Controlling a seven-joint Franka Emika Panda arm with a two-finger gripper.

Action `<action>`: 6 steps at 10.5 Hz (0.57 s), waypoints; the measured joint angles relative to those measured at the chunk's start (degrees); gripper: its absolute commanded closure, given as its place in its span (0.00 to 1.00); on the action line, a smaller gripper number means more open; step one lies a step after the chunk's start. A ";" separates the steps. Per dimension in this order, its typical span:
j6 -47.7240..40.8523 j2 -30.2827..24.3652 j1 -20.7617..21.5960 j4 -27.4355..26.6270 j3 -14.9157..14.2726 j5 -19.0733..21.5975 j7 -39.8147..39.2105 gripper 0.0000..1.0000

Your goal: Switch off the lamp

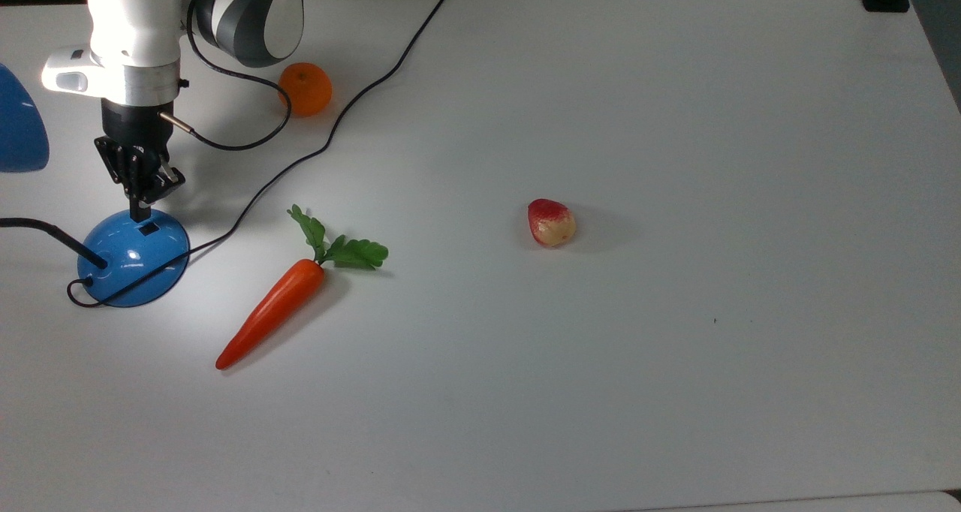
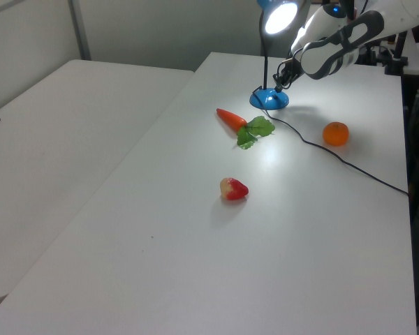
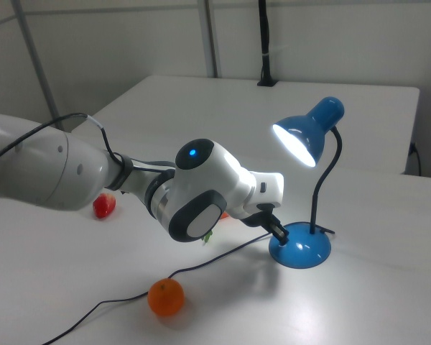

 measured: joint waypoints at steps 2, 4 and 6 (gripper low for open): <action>0.75 0.84 0.01 0.12 0.05 0.00 0.22 1.00; 0.88 1.32 0.03 0.45 0.10 0.00 0.32 1.00; 0.88 1.66 0.08 0.48 0.17 0.00 0.34 1.00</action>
